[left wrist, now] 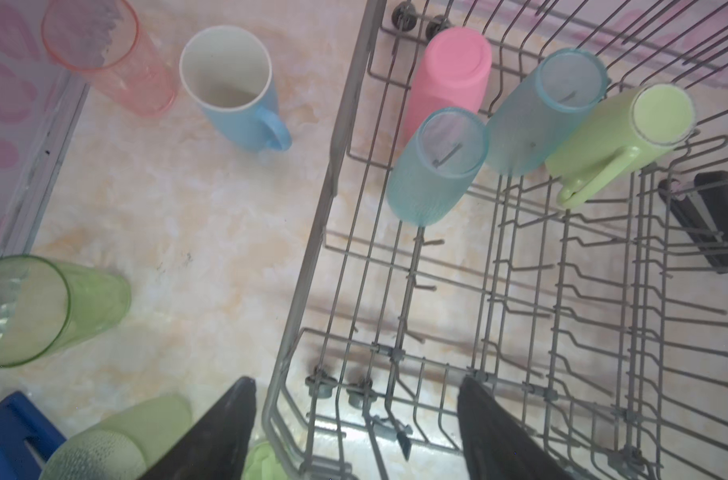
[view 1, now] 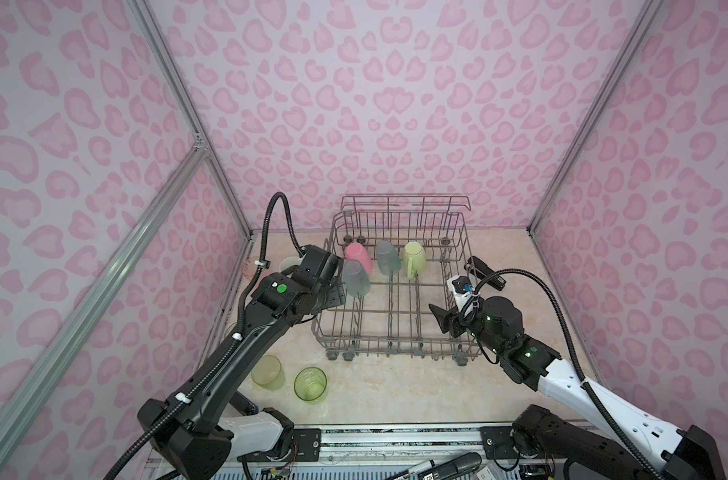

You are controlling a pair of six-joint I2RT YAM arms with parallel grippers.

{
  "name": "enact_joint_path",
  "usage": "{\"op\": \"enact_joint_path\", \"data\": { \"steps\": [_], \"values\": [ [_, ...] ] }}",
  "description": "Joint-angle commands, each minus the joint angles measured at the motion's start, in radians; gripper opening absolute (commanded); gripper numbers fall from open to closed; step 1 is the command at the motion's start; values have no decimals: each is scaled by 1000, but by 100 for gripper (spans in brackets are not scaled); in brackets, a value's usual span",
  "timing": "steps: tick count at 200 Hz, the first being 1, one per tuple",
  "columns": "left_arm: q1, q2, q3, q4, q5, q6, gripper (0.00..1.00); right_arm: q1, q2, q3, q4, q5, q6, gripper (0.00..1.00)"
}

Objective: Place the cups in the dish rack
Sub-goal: 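Move the left gripper toward the green glasses nearer the robot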

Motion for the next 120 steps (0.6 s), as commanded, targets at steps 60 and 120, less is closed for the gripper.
{"op": "enact_joint_path", "data": {
  "steps": [60, 120],
  "values": [
    [-2, -233, -228, -163, 152, -5, 71, -14, -3, -13, 1, -37, -60, 78],
    [-74, -451, -428, -117, 152, 4, 62, -18, 26, 18, 33, -128, -33, 78]
  ]
}}
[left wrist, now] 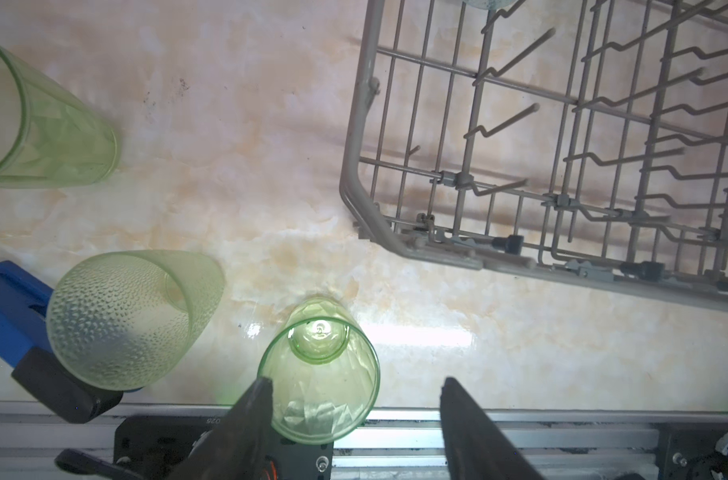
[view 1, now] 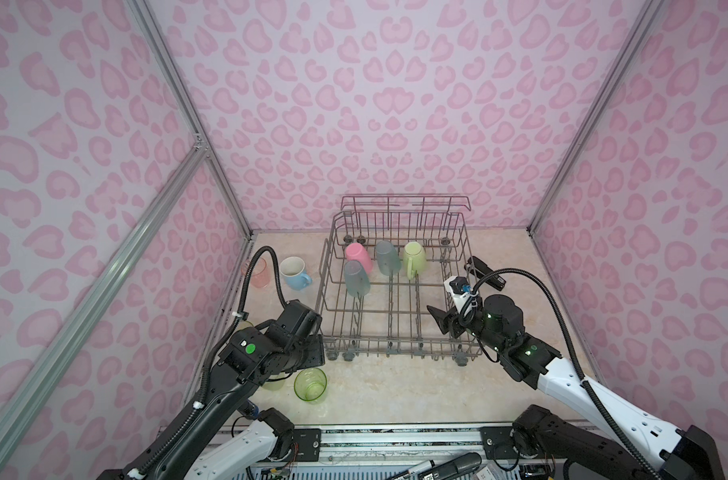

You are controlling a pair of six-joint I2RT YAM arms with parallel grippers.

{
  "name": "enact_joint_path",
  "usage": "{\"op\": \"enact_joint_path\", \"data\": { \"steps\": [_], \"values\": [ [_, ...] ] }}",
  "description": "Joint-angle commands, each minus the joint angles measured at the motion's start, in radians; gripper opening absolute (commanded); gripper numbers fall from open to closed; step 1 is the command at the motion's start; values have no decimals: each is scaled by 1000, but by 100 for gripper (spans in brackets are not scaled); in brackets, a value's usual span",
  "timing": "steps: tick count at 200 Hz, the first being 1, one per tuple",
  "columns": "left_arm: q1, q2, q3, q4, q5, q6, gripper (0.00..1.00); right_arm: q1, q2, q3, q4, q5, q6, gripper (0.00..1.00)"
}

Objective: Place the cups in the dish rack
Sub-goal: 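Move the left gripper toward the green glasses nearer the robot, then lower the left gripper into the green faceted glass rim and close it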

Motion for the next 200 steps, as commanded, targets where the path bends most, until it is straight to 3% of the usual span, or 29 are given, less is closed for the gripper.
{"op": "enact_joint_path", "data": {
  "steps": [1, 45, 93, 200],
  "values": [
    [-18, -64, -57, 24, 4, 7, 62, 1, 5, -3, 27, -39, 9, 77],
    [-68, -123, -148, 21, 8, 5, 56, -19, -6, -26, 23, -31, 11, 77],
    [-149, -58, -157, 16, -19, -21, 56, -31, -32, -40, 23, -32, 14, 77],
    [-326, 37, -217, 45, -105, -247, 52, -36, -4, -50, 51, -45, 15, 77]
  ]
}}
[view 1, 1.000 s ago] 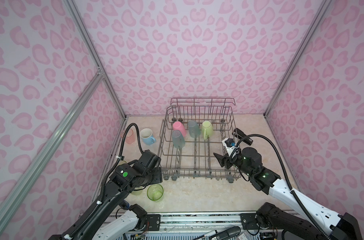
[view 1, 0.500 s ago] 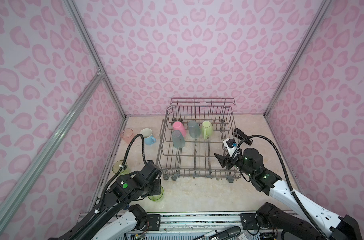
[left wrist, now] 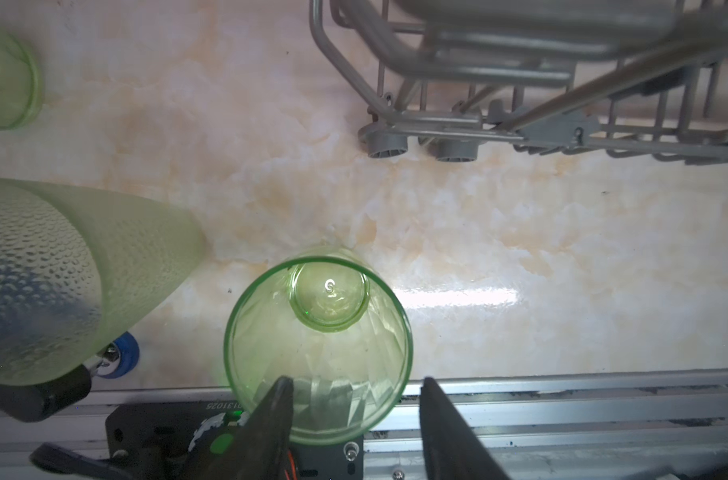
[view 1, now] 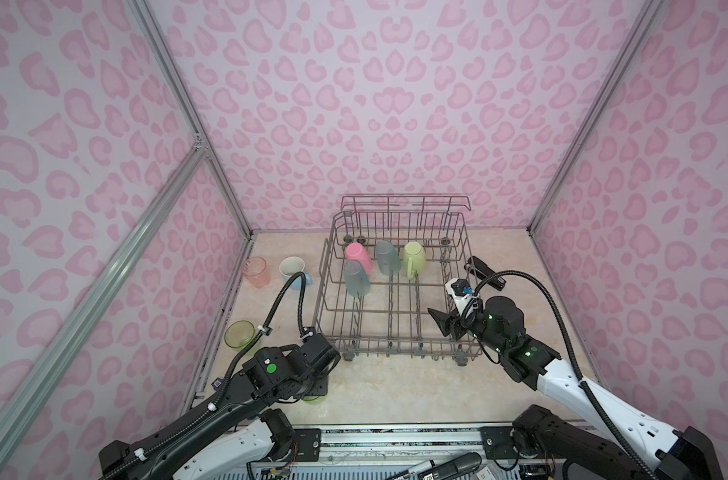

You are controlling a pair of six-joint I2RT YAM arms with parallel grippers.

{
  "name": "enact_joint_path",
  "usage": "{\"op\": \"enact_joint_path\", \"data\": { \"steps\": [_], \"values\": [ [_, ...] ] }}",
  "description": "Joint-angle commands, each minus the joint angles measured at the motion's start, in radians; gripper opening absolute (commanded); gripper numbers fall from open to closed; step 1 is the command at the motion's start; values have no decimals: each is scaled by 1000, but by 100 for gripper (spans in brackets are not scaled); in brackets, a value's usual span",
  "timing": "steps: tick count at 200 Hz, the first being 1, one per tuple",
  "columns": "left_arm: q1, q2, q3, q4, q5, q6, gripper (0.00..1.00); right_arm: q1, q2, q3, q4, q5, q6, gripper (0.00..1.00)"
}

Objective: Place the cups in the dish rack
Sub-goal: 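Lower the left gripper into the green faceted glass rim and close it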

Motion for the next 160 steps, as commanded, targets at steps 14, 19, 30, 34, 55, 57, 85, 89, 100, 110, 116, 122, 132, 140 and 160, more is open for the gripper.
{"op": "enact_joint_path", "data": {
  "steps": [14, 19, 30, 34, 55, 57, 85, 89, 100, 110, 116, 122, 132, 140, 160],
  "values": [
    [-57, 44, -10, 28, -60, -103, 52, -2, 2, -14, 36, -4, 4, 77],
    [-64, 45, -13, 32, -65, -114, 52, -3, 3, -16, 36, -4, 4, 77],
    [-77, 43, -27, 54, -66, -134, 51, -3, 3, -16, 39, -4, 5, 77],
    [-82, 42, -32, 60, -67, -140, 51, -3, 3, -18, 39, -6, 6, 77],
    [-101, 45, -41, 78, -85, -158, 48, -2, 2, -20, 44, -6, 7, 77],
    [-102, 47, -42, 79, -86, -159, 48, -2, 1, -21, 43, -6, 7, 77],
    [-124, 63, -63, 114, -92, -177, 47, -2, -4, -25, 45, -8, 7, 77],
    [-129, 66, -66, 120, -96, -180, 47, -3, -5, -24, 45, -8, 7, 77],
    [-146, 73, -77, 132, -107, -195, 46, -2, -6, -25, 46, -8, 8, 77],
    [-162, 78, -87, 141, -118, -210, 45, -2, -8, -25, 46, -9, 8, 77],
    [-172, 77, -93, 146, -126, -218, 44, -2, -8, -25, 46, -8, 9, 77],
    [-181, 78, -98, 151, -134, -225, 44, -2, -7, -26, 46, -10, 9, 77],
    [-194, 77, -111, 153, -148, -242, 41, -2, -7, -27, 49, -13, 9, 77],
    [-204, 73, -124, 164, -154, -248, 39, -2, -8, -28, 49, -13, 10, 77],
    [-215, 68, -152, 188, -164, -258, 37, -2, -9, -29, 47, -12, 10, 77]
  ]
}}
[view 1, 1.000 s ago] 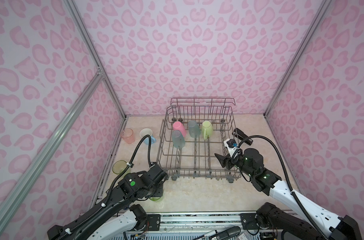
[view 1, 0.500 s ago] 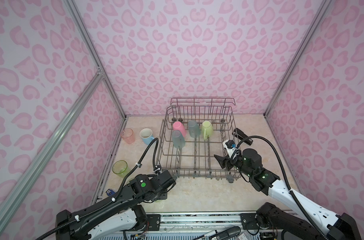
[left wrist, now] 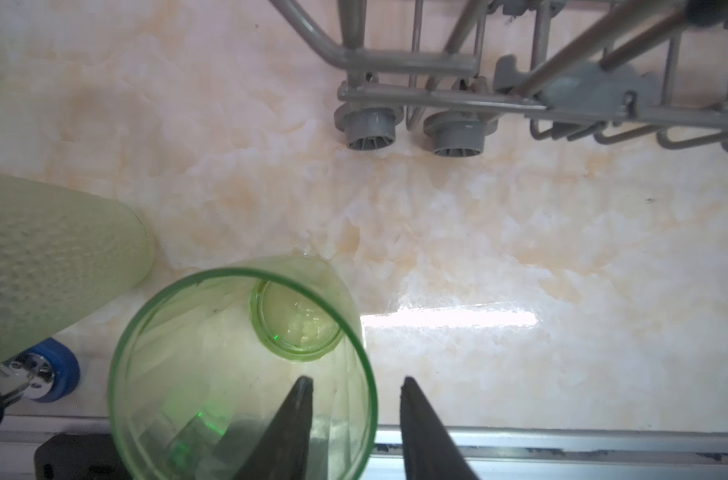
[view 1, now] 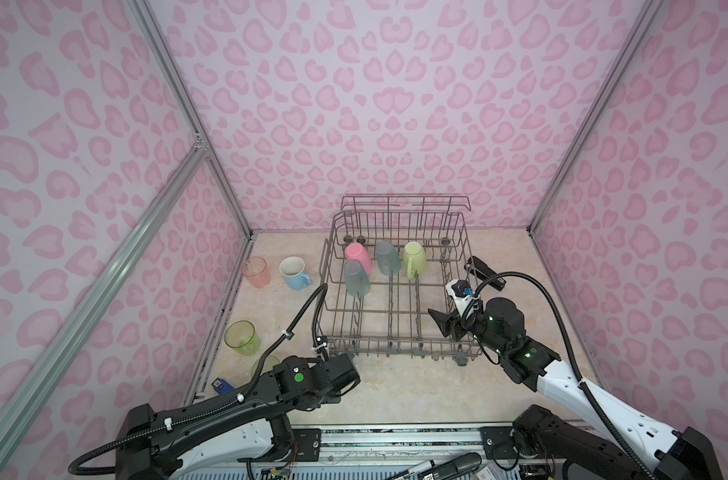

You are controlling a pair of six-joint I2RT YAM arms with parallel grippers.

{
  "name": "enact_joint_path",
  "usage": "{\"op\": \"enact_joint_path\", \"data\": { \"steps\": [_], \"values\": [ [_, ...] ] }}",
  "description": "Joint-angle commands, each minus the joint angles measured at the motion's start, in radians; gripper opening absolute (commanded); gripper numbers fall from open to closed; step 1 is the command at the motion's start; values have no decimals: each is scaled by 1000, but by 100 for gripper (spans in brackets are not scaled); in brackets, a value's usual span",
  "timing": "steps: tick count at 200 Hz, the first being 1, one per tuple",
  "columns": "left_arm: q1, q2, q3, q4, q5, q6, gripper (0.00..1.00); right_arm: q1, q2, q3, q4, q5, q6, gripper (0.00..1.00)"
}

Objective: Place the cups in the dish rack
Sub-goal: 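Lower the left gripper into the green faceted glass rim and close it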

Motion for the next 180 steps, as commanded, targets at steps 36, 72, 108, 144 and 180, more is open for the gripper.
{"op": "enact_joint_path", "data": {
  "steps": [36, 72, 108, 144, 180],
  "values": [
    [-17, -10, -35, 35, -68, -36, 26, -2, -12, -11, 24, -11, 11, 77],
    [-19, -50, -66, 42, -83, -34, 20, -3, -9, -11, 26, -12, 12, 77],
    [-20, -55, -60, 43, -81, -23, 17, -4, -13, -10, 25, -12, 13, 77],
    [-19, -43, -33, 30, -89, -12, 12, -5, -13, -11, 25, -12, 13, 77],
    [-21, -25, -8, 20, -94, 5, 9, -6, -19, -13, 22, -10, 13, 77]
  ]
}}
